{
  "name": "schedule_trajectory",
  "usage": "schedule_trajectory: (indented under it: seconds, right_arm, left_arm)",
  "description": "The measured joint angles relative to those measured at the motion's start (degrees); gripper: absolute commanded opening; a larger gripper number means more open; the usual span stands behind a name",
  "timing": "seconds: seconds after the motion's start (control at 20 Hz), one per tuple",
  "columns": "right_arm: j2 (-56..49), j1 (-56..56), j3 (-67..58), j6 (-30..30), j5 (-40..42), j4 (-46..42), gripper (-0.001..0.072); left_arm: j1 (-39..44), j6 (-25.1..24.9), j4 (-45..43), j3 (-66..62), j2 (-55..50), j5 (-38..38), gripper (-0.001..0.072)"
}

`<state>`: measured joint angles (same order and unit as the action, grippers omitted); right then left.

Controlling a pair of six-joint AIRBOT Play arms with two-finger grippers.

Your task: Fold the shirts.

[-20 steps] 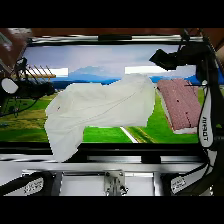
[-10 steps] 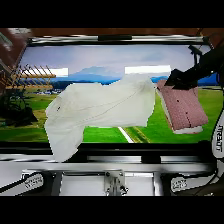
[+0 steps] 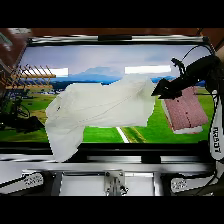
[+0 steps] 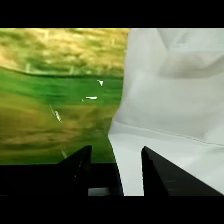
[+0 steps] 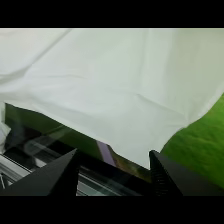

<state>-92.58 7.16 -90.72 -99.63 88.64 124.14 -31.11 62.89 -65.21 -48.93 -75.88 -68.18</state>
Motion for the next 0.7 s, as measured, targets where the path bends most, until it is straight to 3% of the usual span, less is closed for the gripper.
schedule_trajectory:
  seconds: [0.25,0.3,0.35,0.4,0.7]
  right_arm:
    - [0.00,-0.11,0.33,-0.07,-0.59,-0.13,0.0539]
    - [0.00,-0.11,0.33,-0.04,-0.59,-0.17,0.0539]
    - [0.00,-0.11,0.33,-0.02,-0.55,-0.17,0.0538]
    - [0.00,-0.11,0.37,0.02,-0.35,-0.26,0.0538]
    - [0.94,-0.13,6.54,0.61,3.02,-4.15,0.0539]
  left_arm:
    - [1.05,-5.29,1.73,0.37,-3.58,1.73,0.0390]
    - [1.53,-6.12,2.91,0.33,-4.26,1.75,0.0321]
    - [2.14,-6.60,4.09,0.39,-5.01,1.92,0.0150]
    - [2.95,-7.13,4.59,0.44,-5.75,2.47,0.0033]
    - [4.76,-8.04,5.97,-0.83,-7.17,1.90,0.0034]
